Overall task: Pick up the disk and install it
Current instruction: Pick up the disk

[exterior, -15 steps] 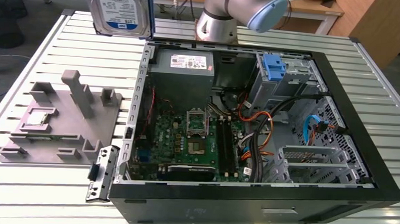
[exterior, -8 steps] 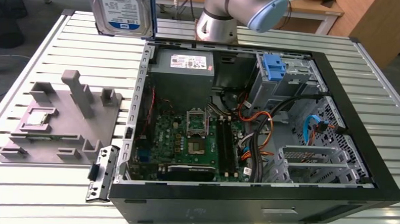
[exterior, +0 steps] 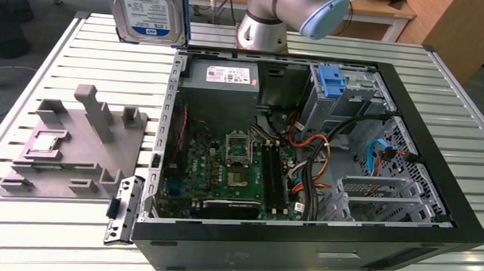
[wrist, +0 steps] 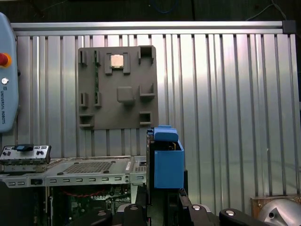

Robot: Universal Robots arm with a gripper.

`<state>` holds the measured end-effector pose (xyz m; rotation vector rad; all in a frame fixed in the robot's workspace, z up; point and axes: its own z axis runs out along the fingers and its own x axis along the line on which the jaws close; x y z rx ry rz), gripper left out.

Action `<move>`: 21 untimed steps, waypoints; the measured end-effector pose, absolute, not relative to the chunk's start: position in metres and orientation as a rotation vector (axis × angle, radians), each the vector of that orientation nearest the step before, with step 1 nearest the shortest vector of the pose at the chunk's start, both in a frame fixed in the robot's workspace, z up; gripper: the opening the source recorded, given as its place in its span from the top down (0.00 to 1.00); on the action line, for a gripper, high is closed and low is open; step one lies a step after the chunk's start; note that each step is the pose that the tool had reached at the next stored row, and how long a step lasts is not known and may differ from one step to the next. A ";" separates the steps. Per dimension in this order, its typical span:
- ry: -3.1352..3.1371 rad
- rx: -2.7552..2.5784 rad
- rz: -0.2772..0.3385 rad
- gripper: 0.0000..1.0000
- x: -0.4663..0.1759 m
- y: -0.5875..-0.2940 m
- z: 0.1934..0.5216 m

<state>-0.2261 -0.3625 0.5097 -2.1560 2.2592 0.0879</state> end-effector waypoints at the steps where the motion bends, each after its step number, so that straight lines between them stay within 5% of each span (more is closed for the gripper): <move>1: 2.259 -2.156 0.088 0.65 -0.226 -0.362 0.510; 21: 2.259 -2.156 0.088 0.65 -0.207 -0.362 0.510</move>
